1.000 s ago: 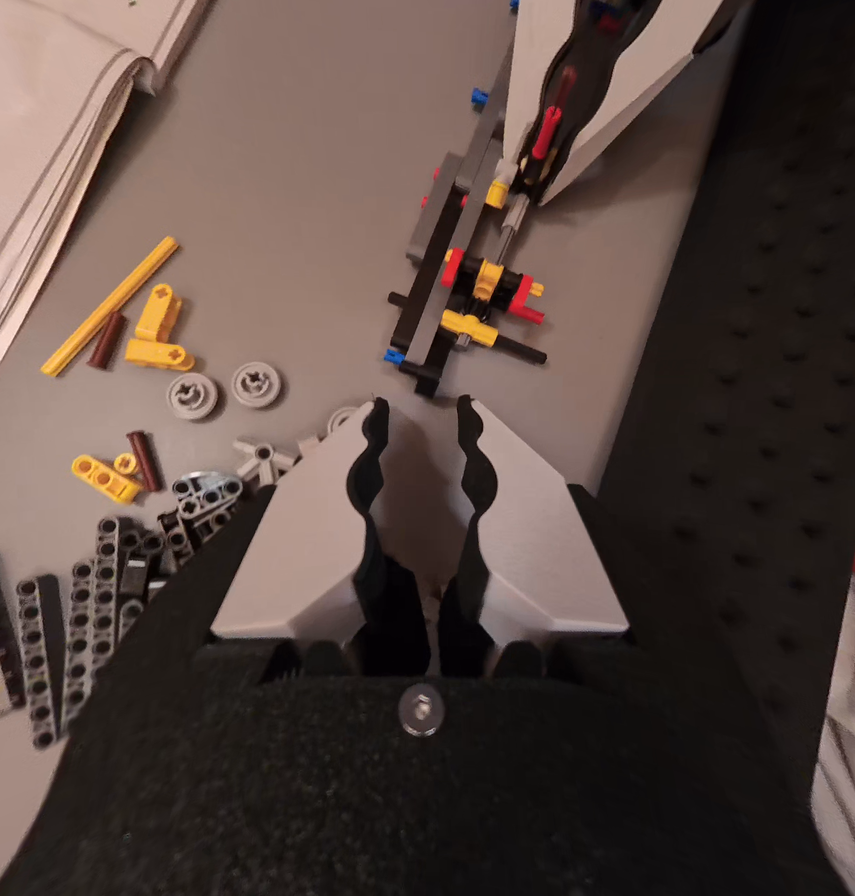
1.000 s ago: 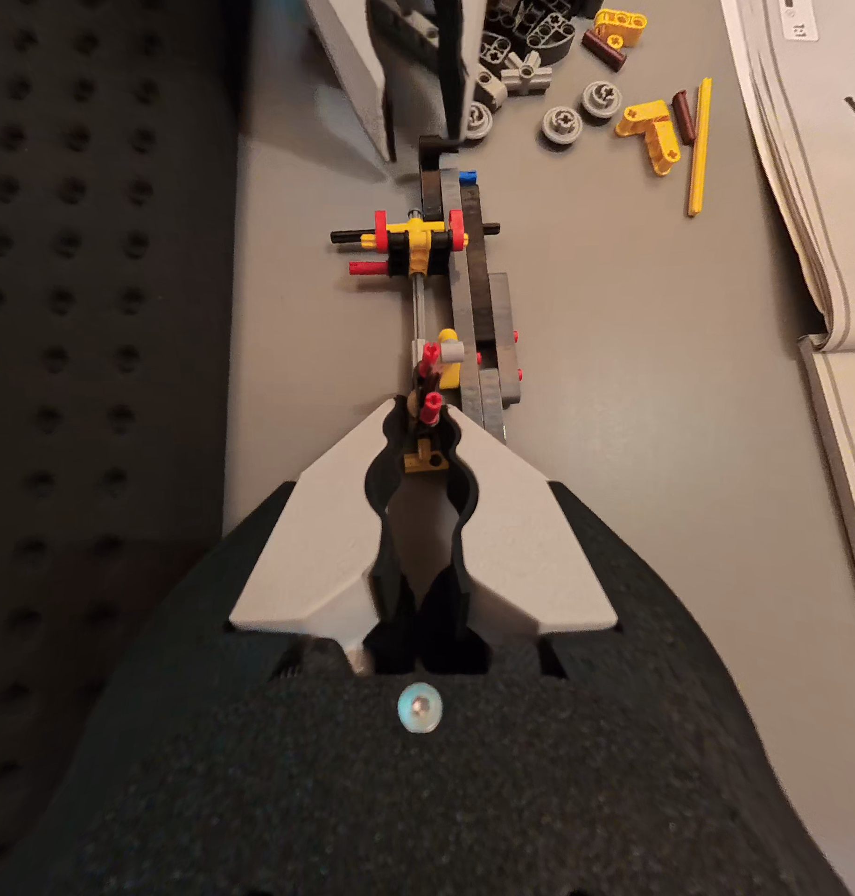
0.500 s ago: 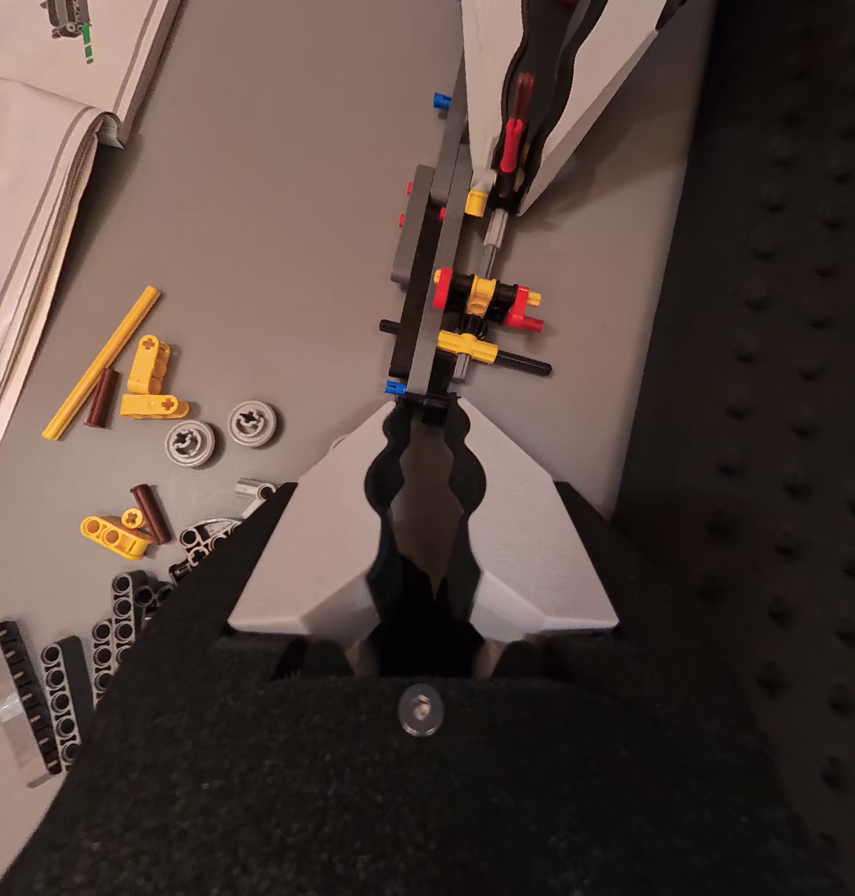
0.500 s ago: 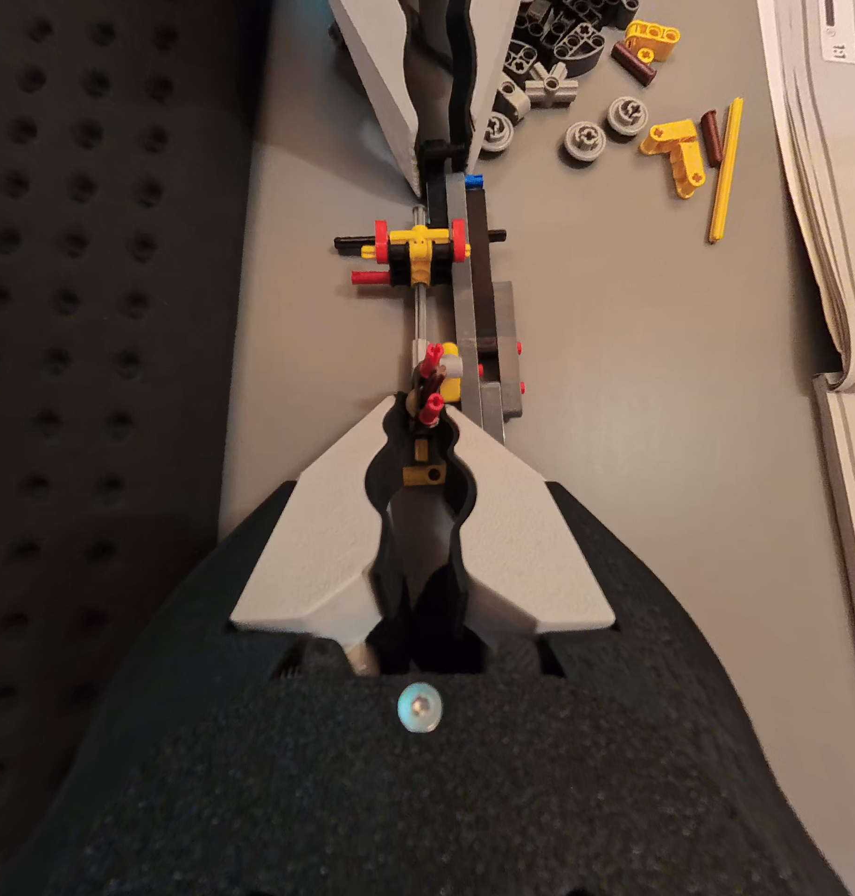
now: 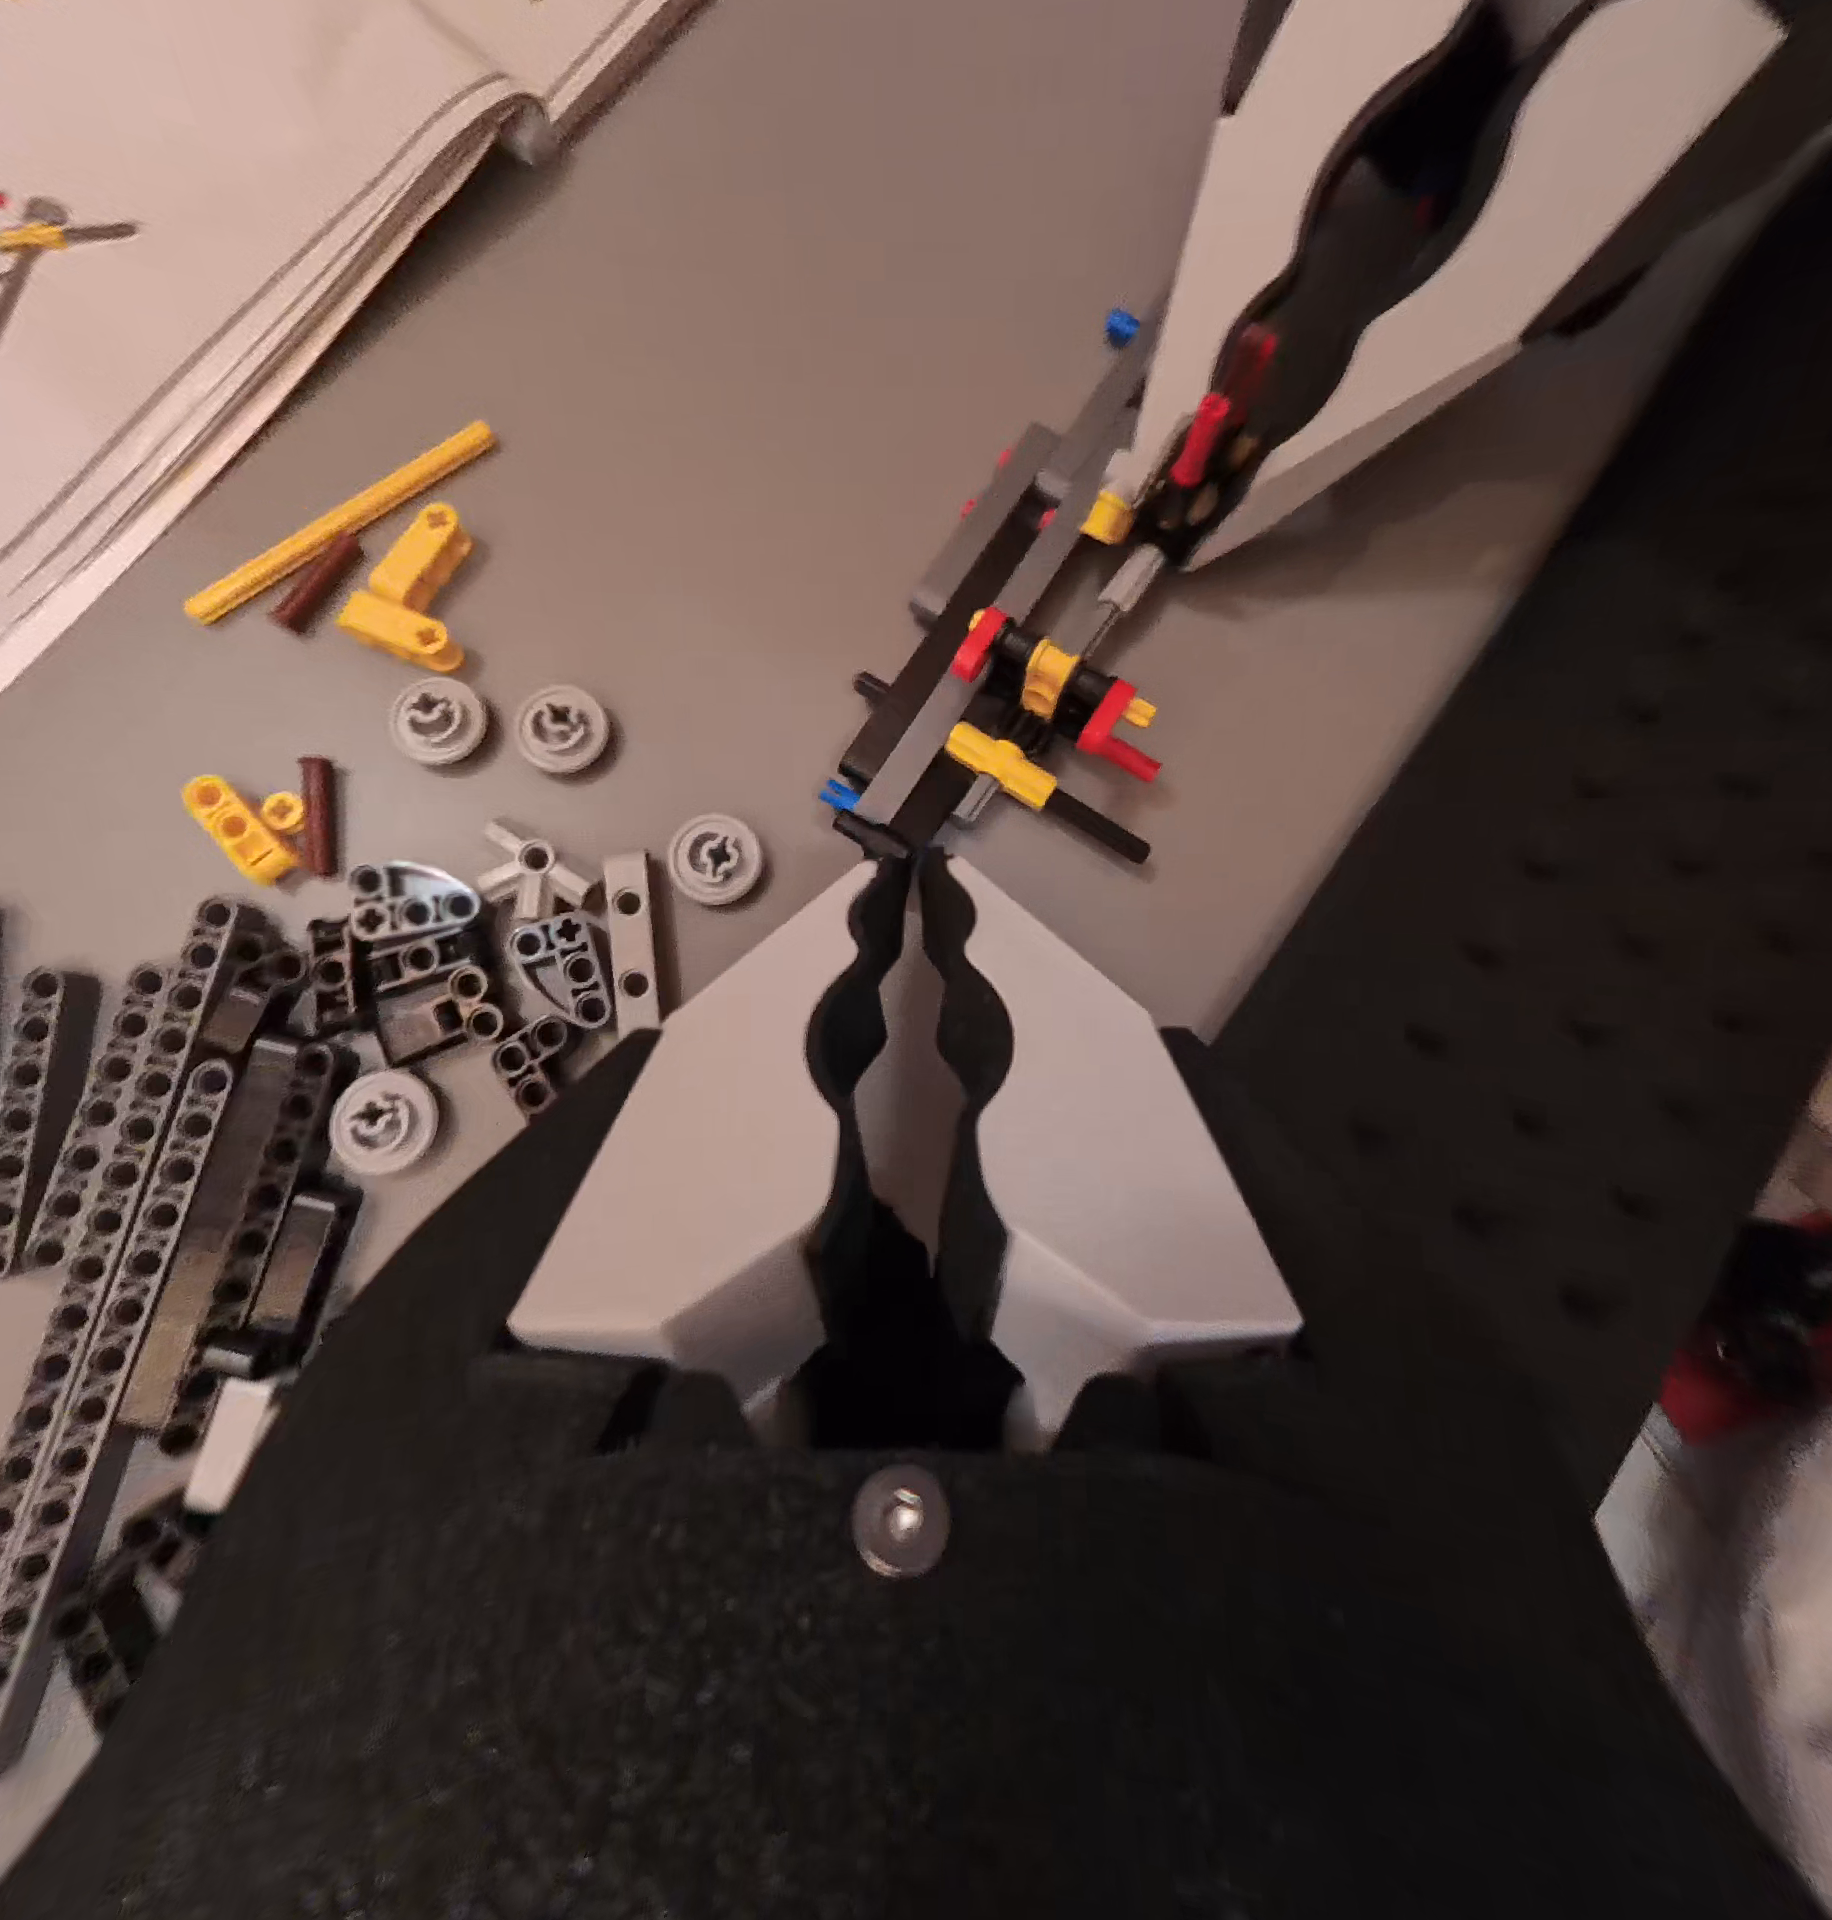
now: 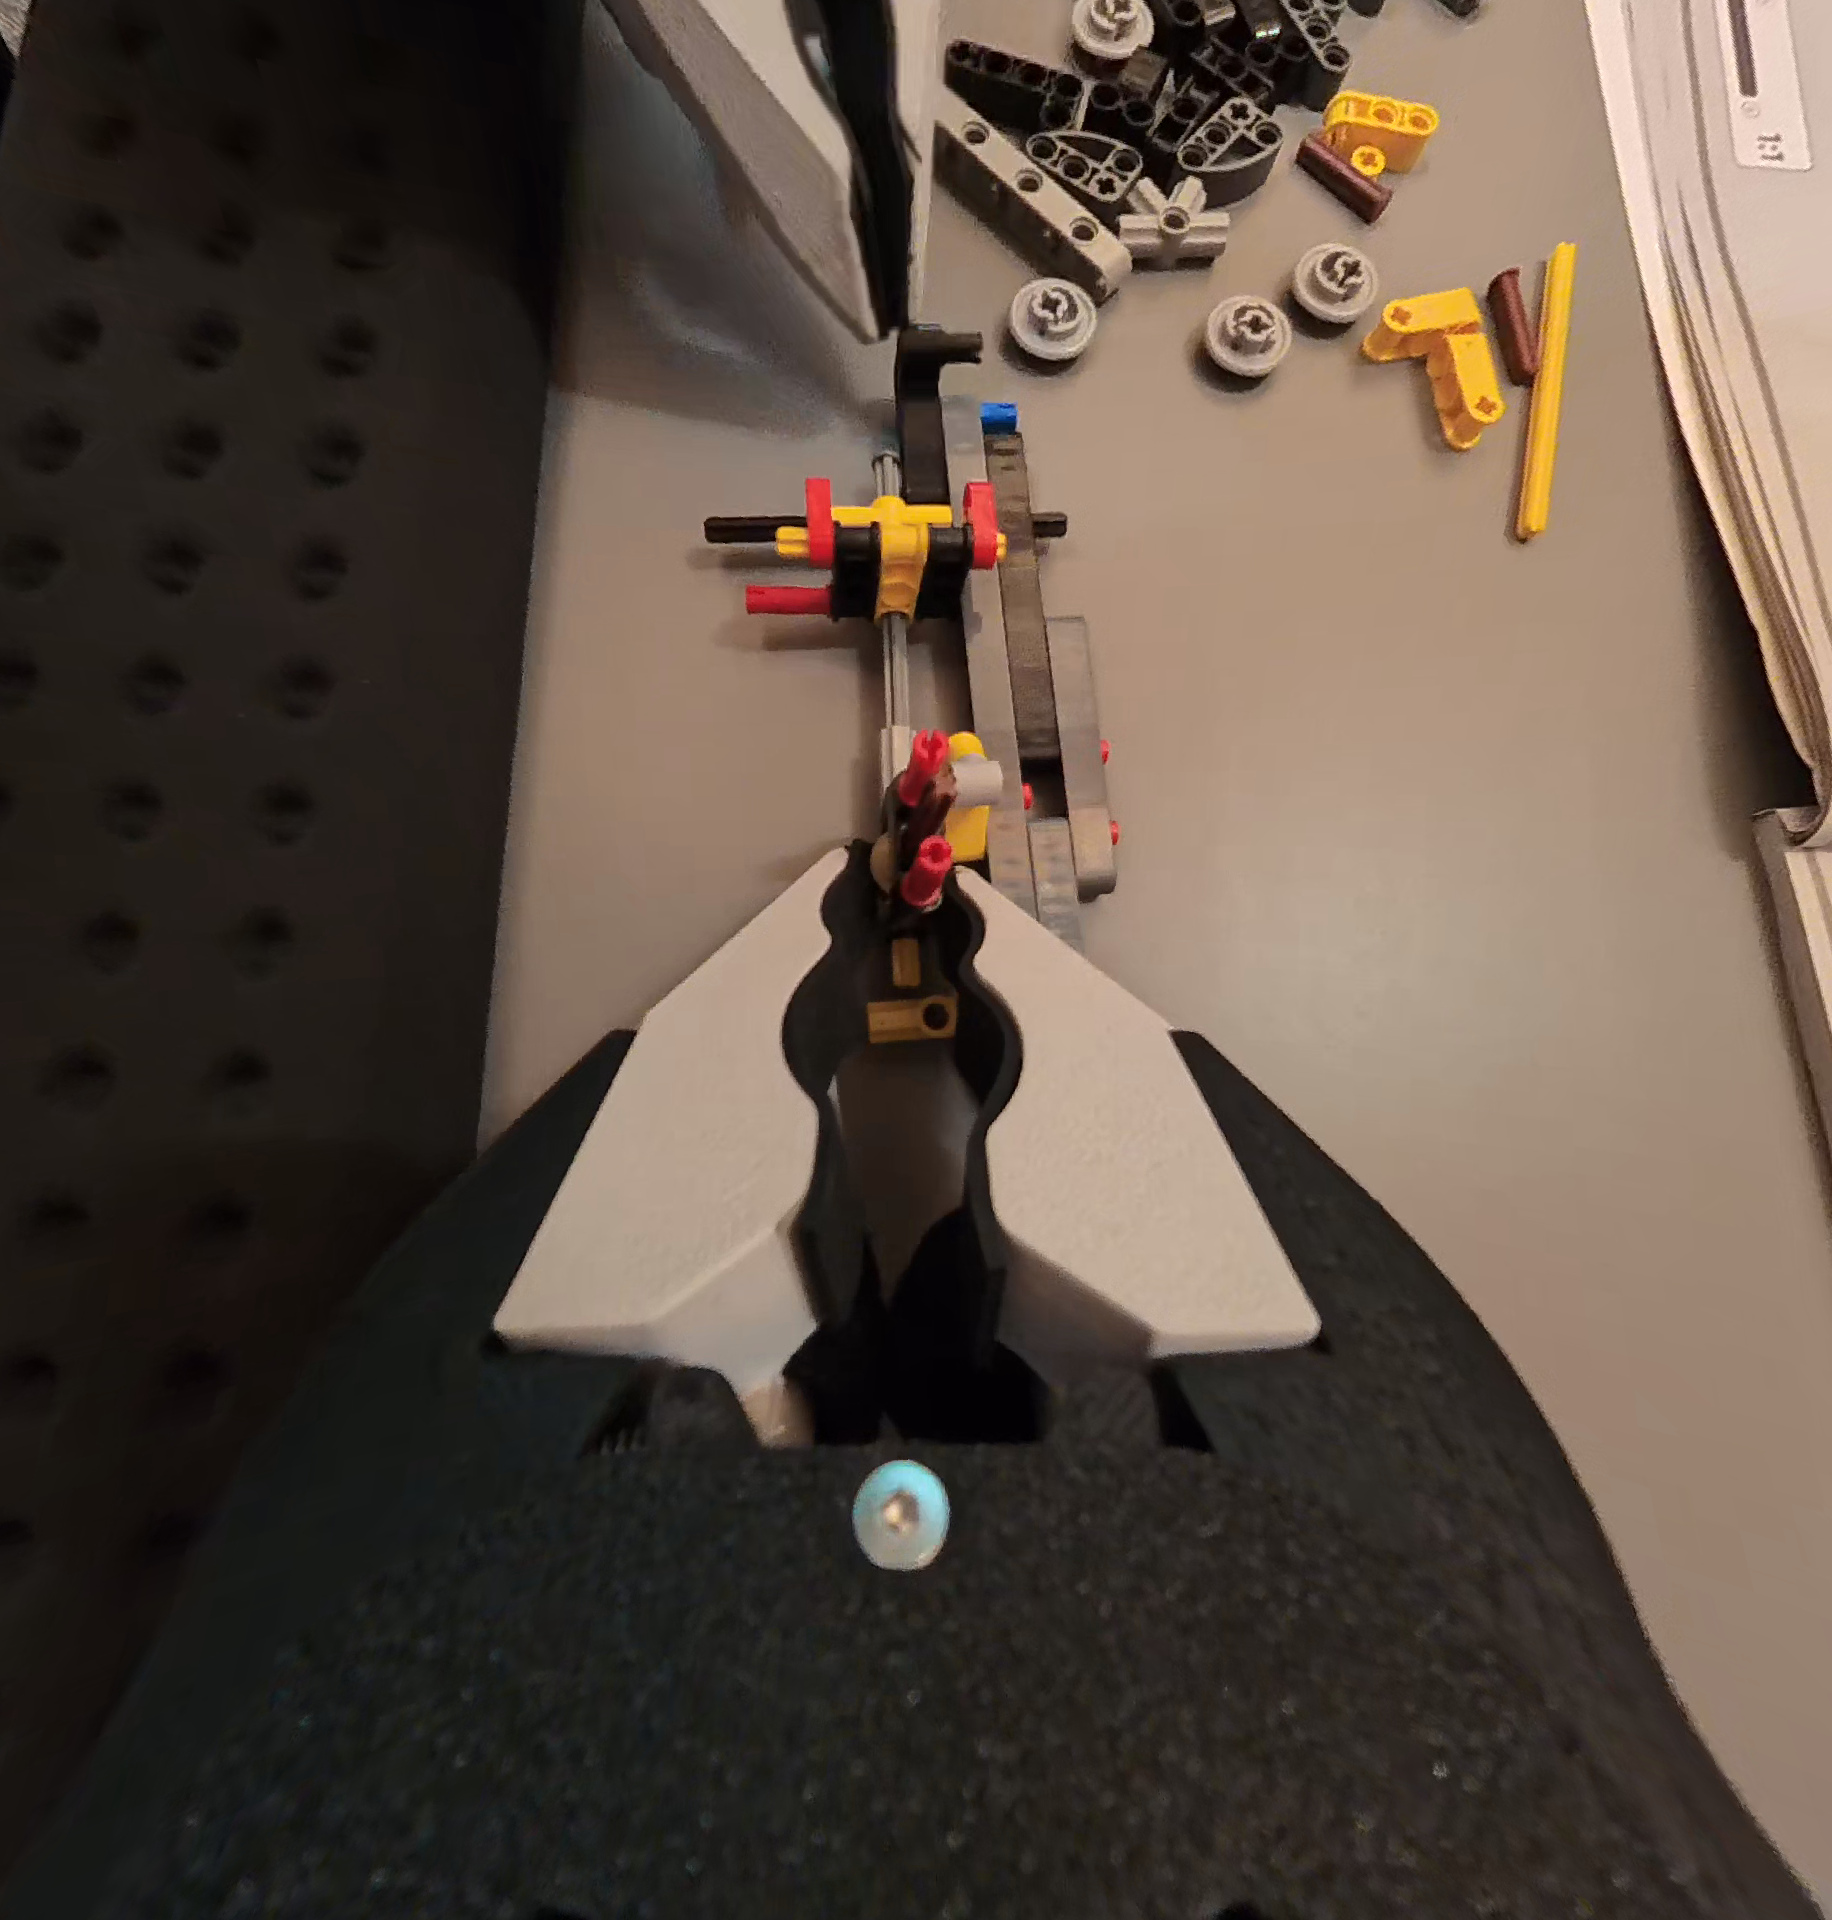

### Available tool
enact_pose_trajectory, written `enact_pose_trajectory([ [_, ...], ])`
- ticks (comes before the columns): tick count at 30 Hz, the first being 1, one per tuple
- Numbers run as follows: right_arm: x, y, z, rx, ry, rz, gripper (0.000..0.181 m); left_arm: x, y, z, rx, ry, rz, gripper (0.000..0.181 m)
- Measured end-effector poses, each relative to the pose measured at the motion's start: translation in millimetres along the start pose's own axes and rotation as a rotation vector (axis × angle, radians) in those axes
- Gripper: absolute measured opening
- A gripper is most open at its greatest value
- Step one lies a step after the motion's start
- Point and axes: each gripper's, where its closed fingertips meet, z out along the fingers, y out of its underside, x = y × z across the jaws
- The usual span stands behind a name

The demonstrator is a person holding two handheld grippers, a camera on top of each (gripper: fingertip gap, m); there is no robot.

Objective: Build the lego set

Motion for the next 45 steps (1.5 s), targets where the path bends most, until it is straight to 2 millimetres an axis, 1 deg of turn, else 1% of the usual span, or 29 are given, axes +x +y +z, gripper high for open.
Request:
enact_pose_trajectory([
  [4, 0.5, -0.8, 0.5, 0.006, 0.005, 0.039, 0.01, -5.2, 8.2, -2.0, -0.093, -0.137, -0.017, 0.001],
  [5, 0.6, -0.9, 0.7, 0.006, 0.009, 0.042, 0.01, -2.7, 9.3, -2.5, -0.102, -0.149, -0.022, 0.001],
  [7, 0.6, -1.0, 0.8, 0.005, 0.018, 0.044, 0.01, 8.0, 4.9, 1.6, -0.072, -0.12, -0.08, 0.0],
  [10, 0.5, -1.0, 0.9, 0.002, 0.029, 0.047, 0.011, 2.3, 9.7, 12.7, -0.08, -0.148, -0.183, 0.0],
  [14, -1.5, -2.0, 1.6, 0.011, 0.031, 0.034, 0.01, -2.2, 4.8, 17.3, -0.062, -0.158, -0.253, 0.0],
  [17, -2.2, -2.2, 1.9, 0.001, 0.034, 0.002, 0.01, -3.4, 2.6, 18.6, -0.049, -0.148, -0.302, 0.0],
  [22, -2.1, -2.2, 2.5, -0.01, 0.066, -0.042, 0.01, -9.1, -3.2, 15.1, 0.033, -0.066, -0.524, 0.0],
  [25, -2.3, -3.0, 3.5, -0.019, 0.096, -0.066, 0.01, -10.0, -1.8, 18.7, 0.019, -0.063, -0.574, 0.002],
  [30, -3.2, -2.7, 3.0, -0.007, 0.091, -0.054, 0.01, -5.6, -1.4, 18.1, 0.002, -0.027, -0.533, 0.004],
  [31, -3.3, -2.4, 2.9, -0.005, 0.091, -0.054, 0.01, -4.0, -2.1, 17.5, 0.002, -0.003, -0.527, 0.009],
  [32, -3.3, -2.4, 2.8, -0.004, 0.091, -0.053, 0.01, 0.0, -4.2, 17.0, 0.007, 0.041, -0.527, 0.018],
  [33, -3.3, -2.4, 2.8, -0.003, 0.089, -0.049, 0.01, 3.3, -5.9, 16.3, 0.01, 0.079, -0.537, 0.023],
  [35, -3.4, -2.4, 2.8, 0.0, 0.086, -0.042, 0.011, 8.0, -7.1, 16.0, 0.016, 0.13, -0.549, 0.021],
  [38, -3.5, -2.5, 2.9, 0.003, 0.087, -0.039, 0.011, 11.2, -9.5, 17.6, 0.023, 0.152, -0.546, 0.02],
  [42, -3.5, -3.3, 3.5, -0.001, 0.083, -0.039, 0.01, 8.2, -7.8, 19.1, 0.011, 0.104, -0.504, 0.015],
  [45, -3.6, -3.7, 3.9, 0.0, 0.07, -0.048, 0.01, 7.5, -6.0, 19.1, -0.011, 0.064, -0.413, 0.014],
])
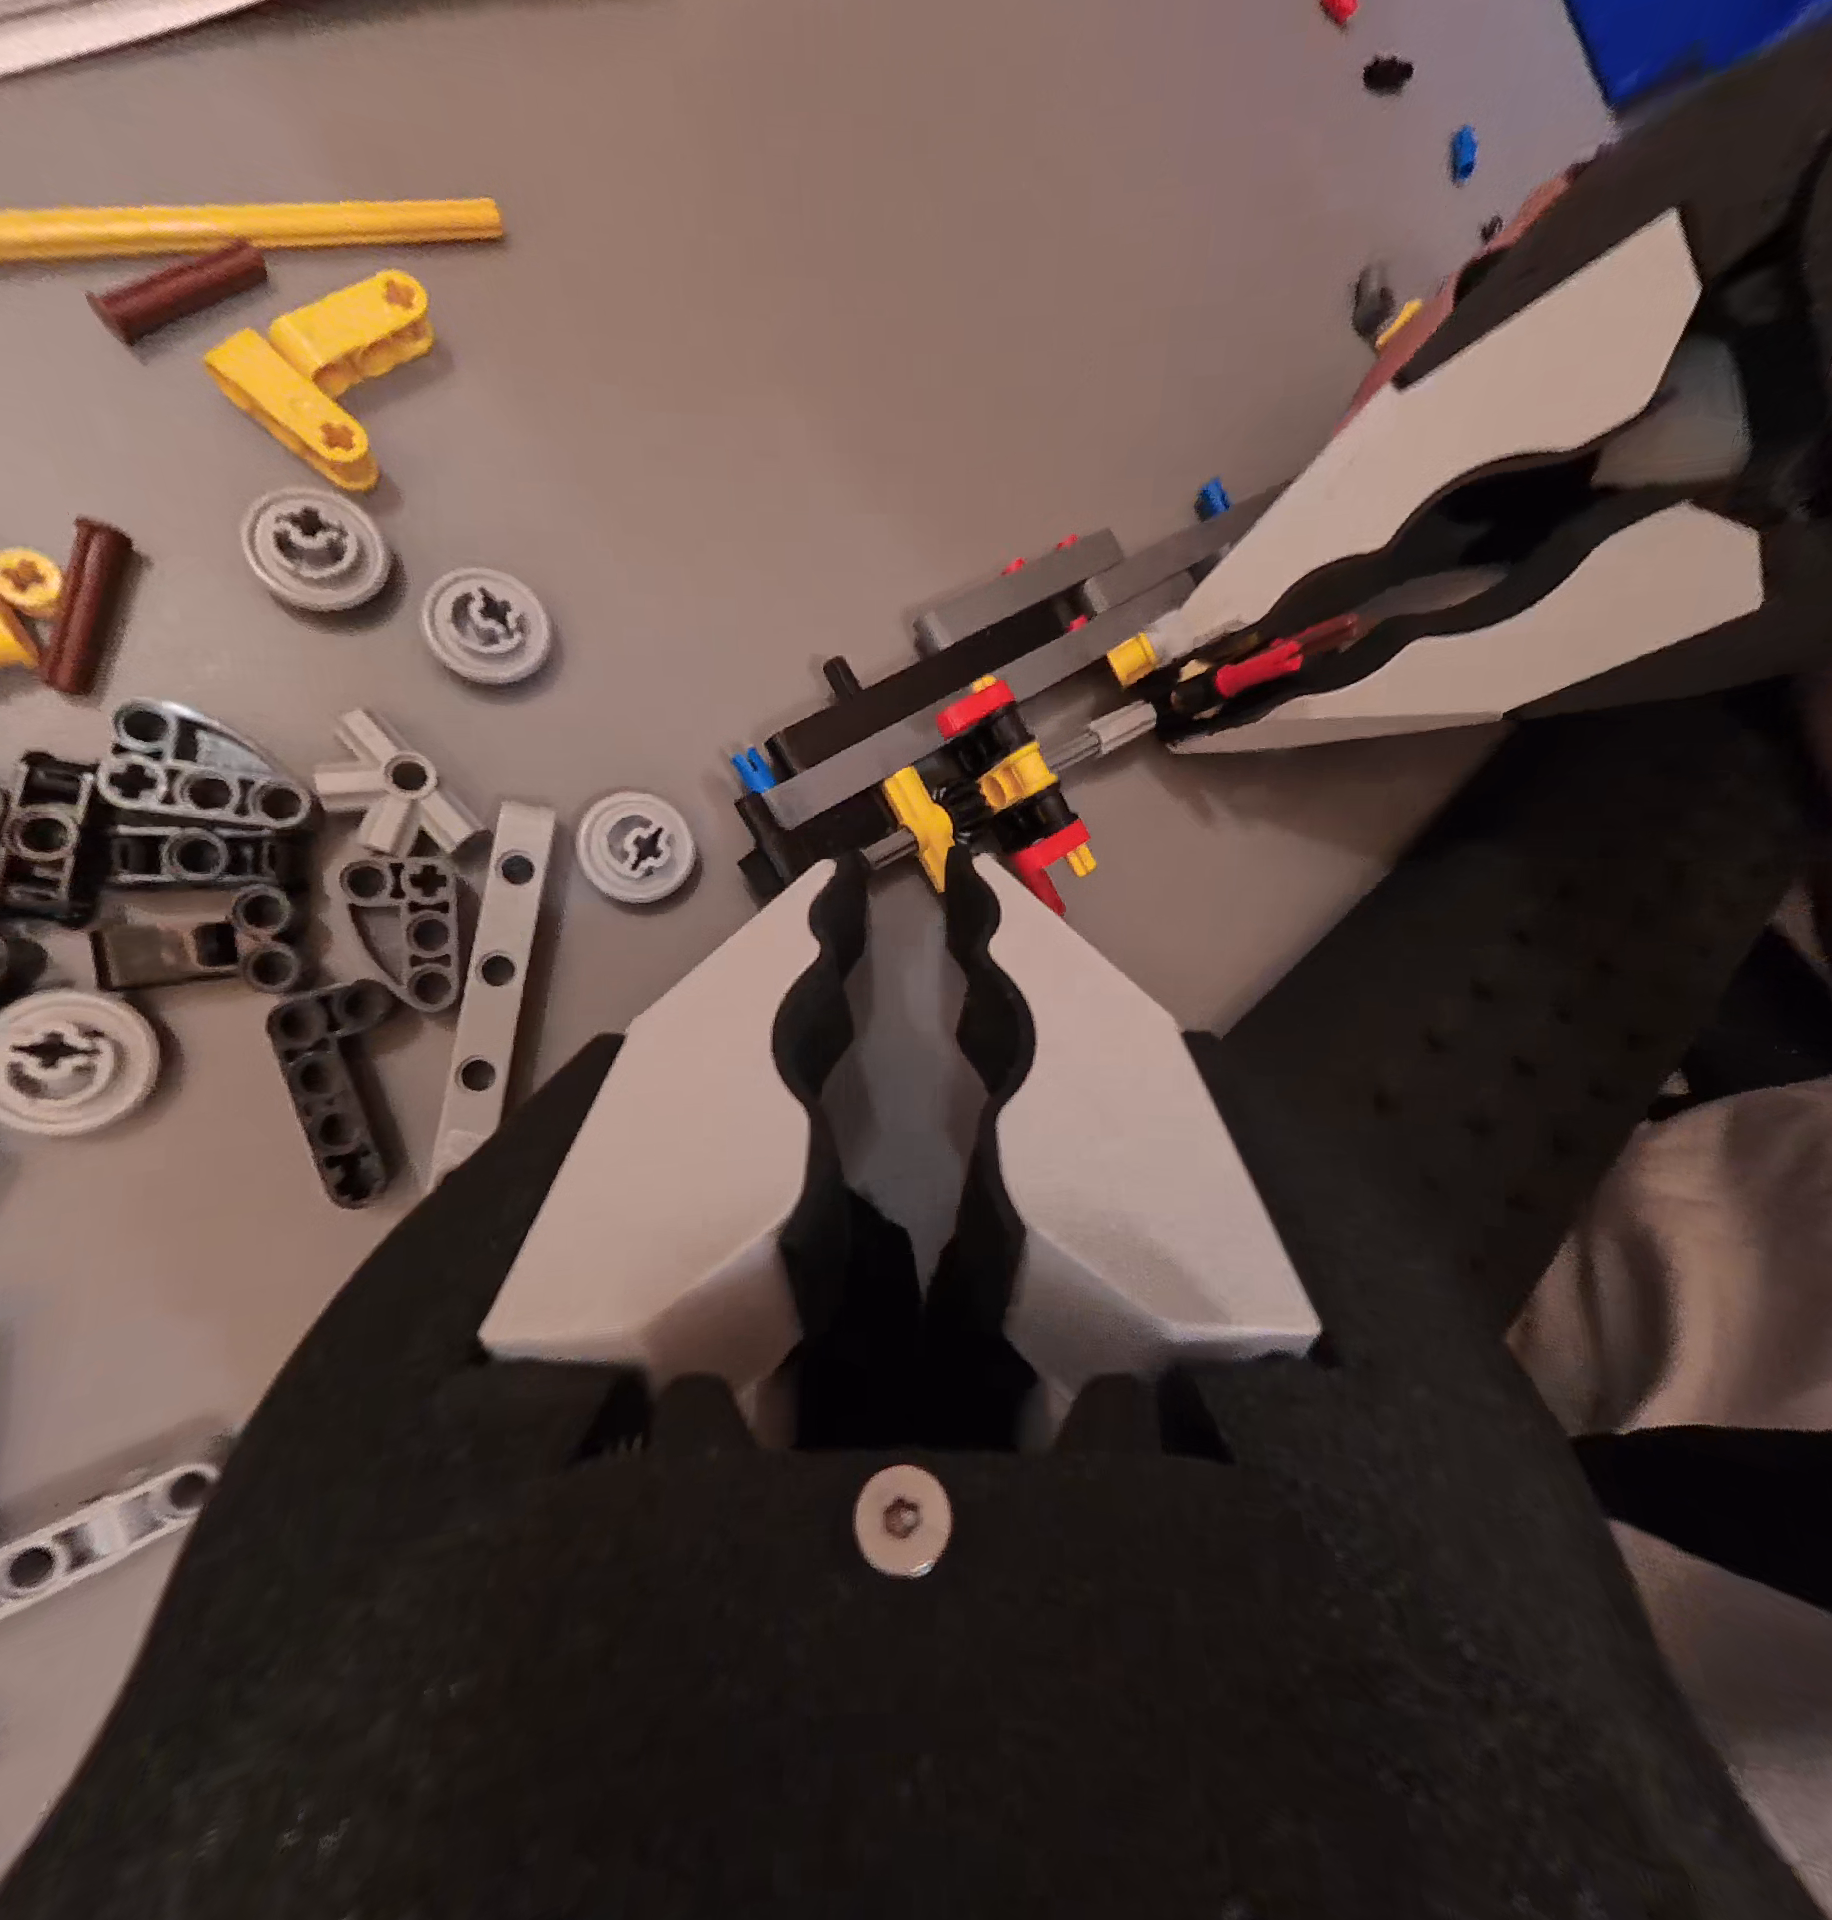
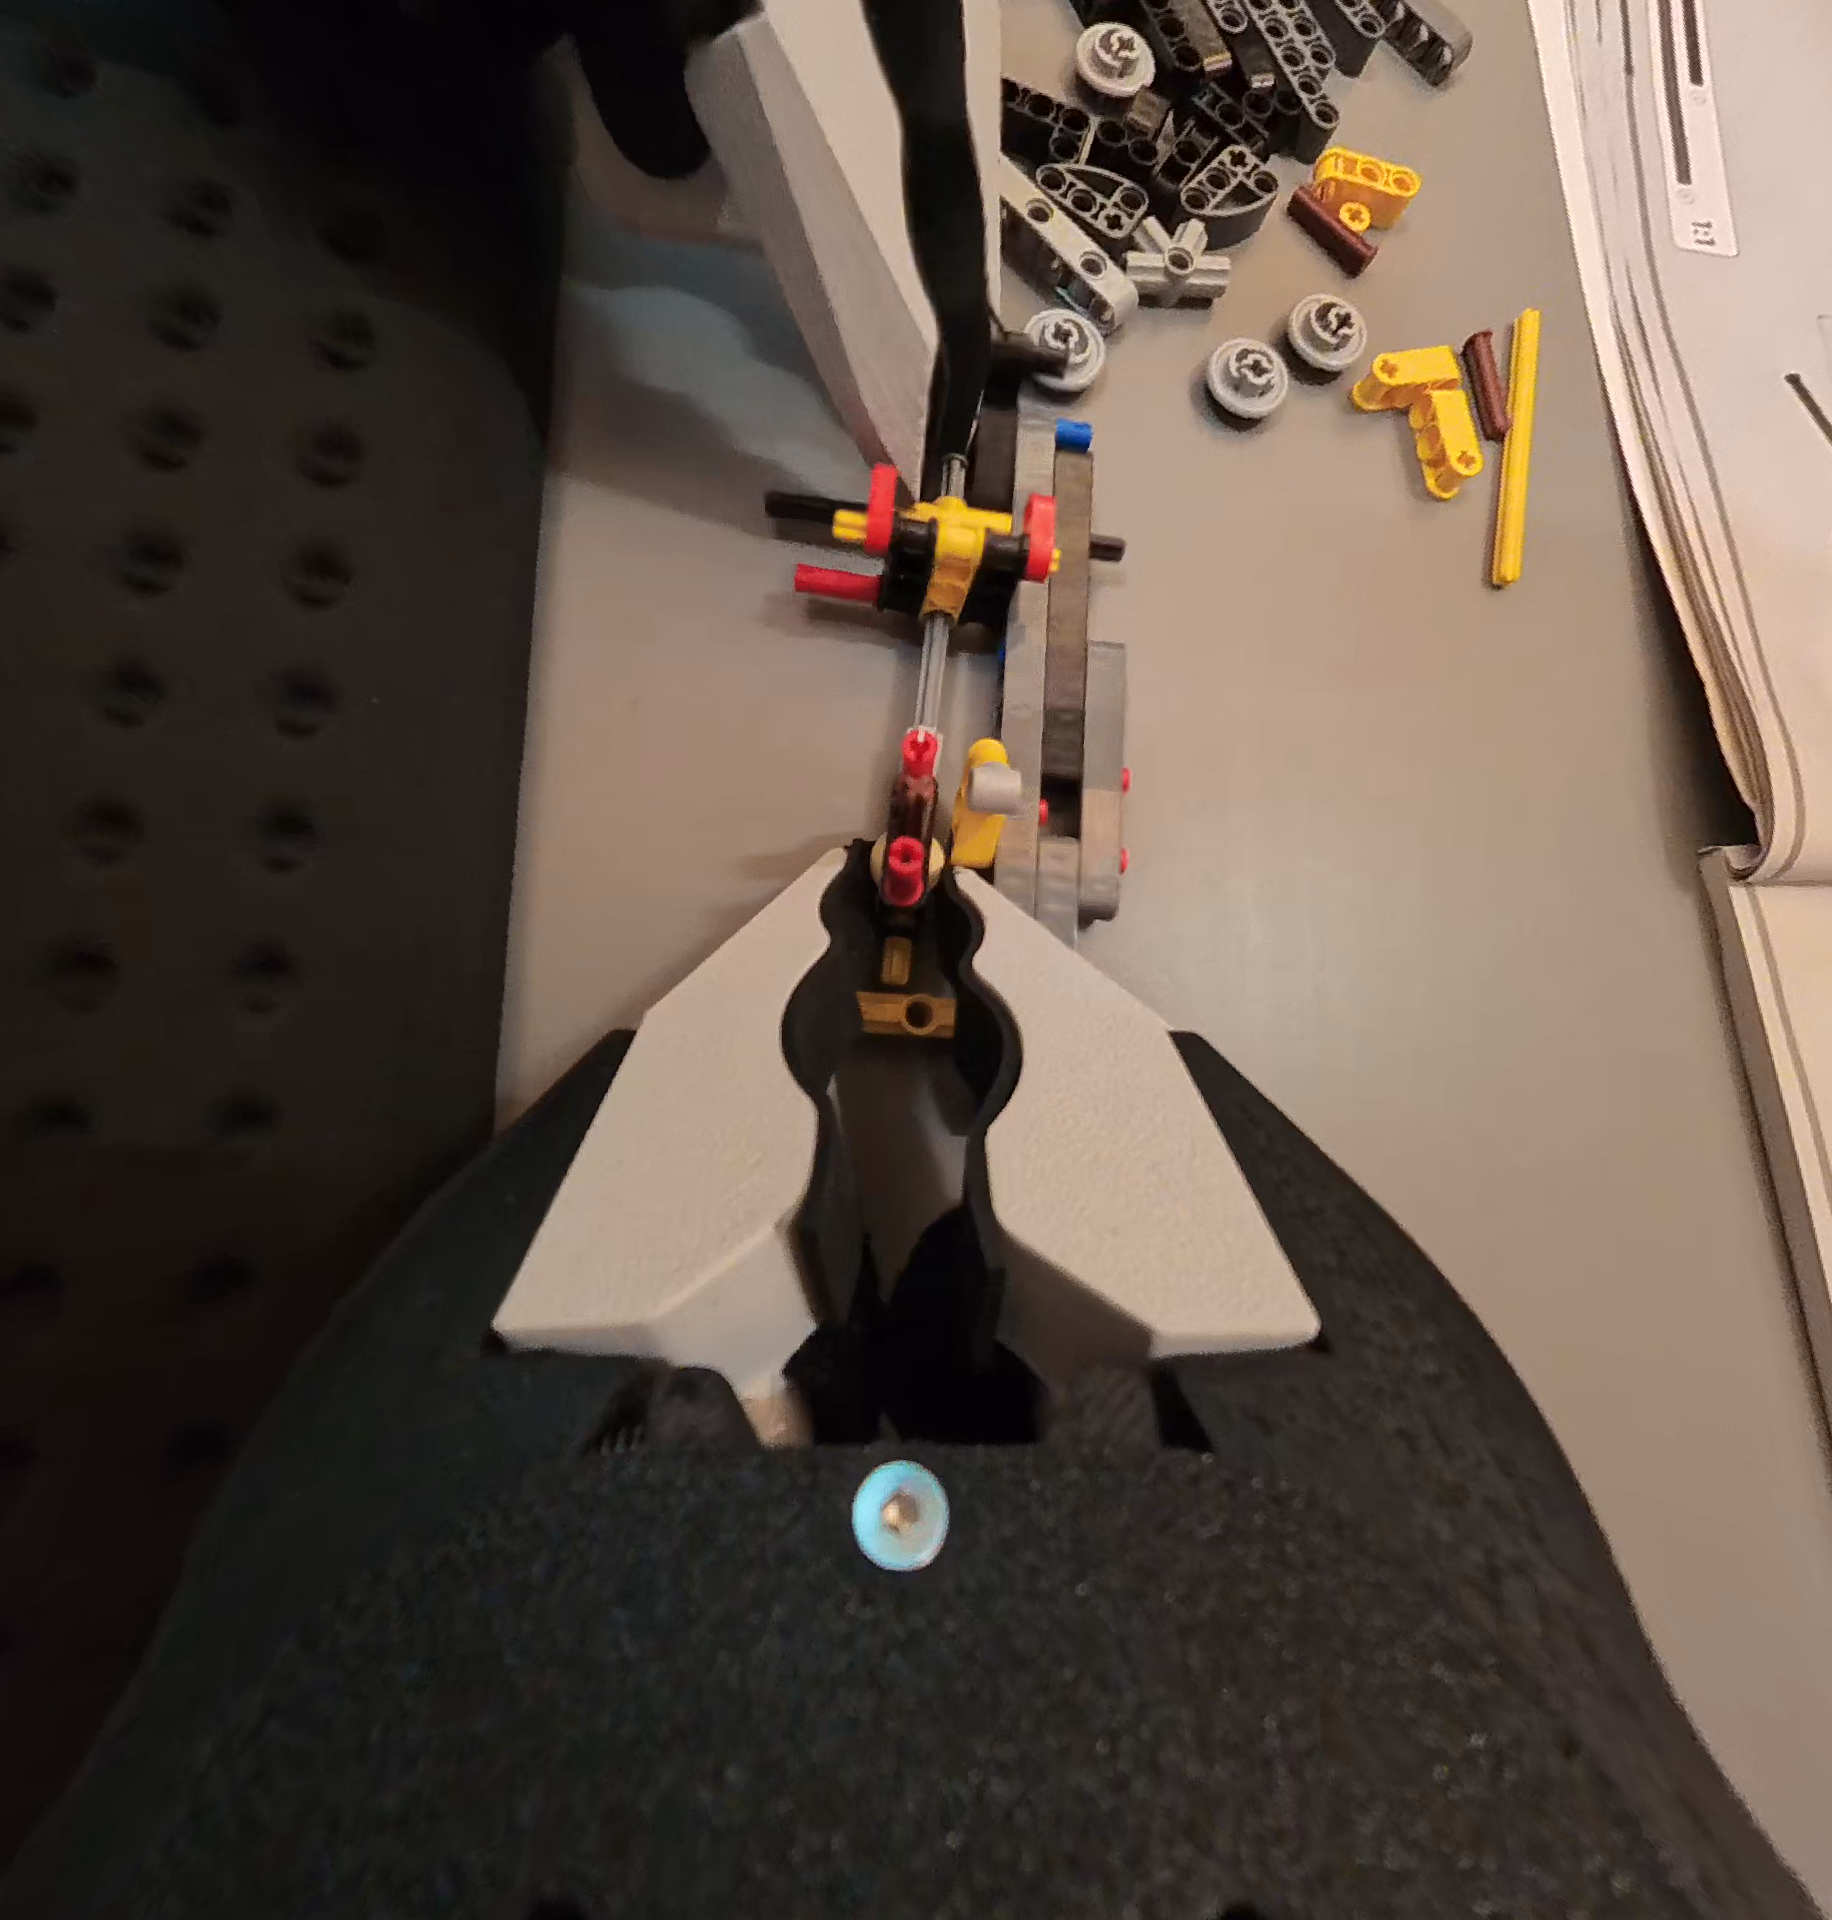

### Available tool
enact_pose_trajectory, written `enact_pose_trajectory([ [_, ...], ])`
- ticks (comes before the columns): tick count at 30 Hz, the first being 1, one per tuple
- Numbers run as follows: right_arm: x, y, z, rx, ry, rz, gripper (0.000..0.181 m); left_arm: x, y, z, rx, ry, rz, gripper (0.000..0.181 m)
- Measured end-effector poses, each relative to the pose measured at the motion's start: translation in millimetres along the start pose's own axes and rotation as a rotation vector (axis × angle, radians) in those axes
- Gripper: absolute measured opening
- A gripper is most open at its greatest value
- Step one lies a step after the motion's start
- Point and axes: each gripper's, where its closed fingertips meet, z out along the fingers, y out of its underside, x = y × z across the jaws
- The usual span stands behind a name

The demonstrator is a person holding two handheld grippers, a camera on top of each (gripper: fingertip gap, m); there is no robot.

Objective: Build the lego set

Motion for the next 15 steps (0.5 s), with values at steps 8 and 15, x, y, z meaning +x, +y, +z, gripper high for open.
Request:
enact_pose_trajectory([
  [8, 2.4, -0.2, 0.5, -0.002, -0.008, 0.014, 0.01, -5.7, 0.8, 2.1, -0.031, -0.051, 0.138, 0.006],
  [15, 5.3, 0.0, 1.0, -0.004, 0.004, 0.01, 0.01, -4.8, 2.0, 2.2, -0.028, -0.072, 0.182, 0.006],
])
